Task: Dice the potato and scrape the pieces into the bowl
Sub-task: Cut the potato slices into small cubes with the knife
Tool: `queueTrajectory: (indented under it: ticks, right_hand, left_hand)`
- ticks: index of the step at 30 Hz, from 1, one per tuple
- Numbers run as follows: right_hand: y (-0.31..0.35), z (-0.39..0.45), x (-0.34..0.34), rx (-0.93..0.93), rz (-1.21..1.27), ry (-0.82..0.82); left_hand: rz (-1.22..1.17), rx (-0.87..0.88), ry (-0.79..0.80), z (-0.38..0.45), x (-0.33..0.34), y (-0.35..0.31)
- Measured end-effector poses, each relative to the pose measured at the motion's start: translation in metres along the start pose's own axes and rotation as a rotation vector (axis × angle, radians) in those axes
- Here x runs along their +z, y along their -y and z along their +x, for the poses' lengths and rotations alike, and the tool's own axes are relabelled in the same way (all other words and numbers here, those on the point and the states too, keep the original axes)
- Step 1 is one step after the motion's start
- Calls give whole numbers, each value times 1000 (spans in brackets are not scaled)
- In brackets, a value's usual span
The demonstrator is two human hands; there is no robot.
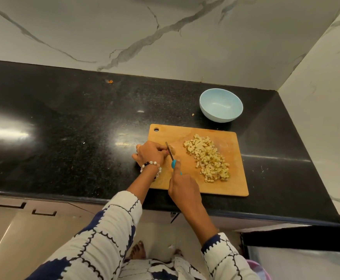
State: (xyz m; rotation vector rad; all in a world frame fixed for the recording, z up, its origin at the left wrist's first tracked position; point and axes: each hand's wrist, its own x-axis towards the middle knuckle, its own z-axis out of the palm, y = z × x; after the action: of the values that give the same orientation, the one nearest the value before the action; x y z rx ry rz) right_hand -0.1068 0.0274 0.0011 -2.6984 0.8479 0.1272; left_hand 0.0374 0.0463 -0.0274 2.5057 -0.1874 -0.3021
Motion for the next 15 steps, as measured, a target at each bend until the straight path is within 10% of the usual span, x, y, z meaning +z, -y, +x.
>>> queueTrajectory:
  ticks: [9,15]
  right_hand:
    - [-16,-31,-10,1,21,108]
    - [-44,-38,-26,10,410,-118]
  left_hand:
    - [4,-34,-8,-1,-1,-4]
    - [109,69,-80,-14,4,-18]
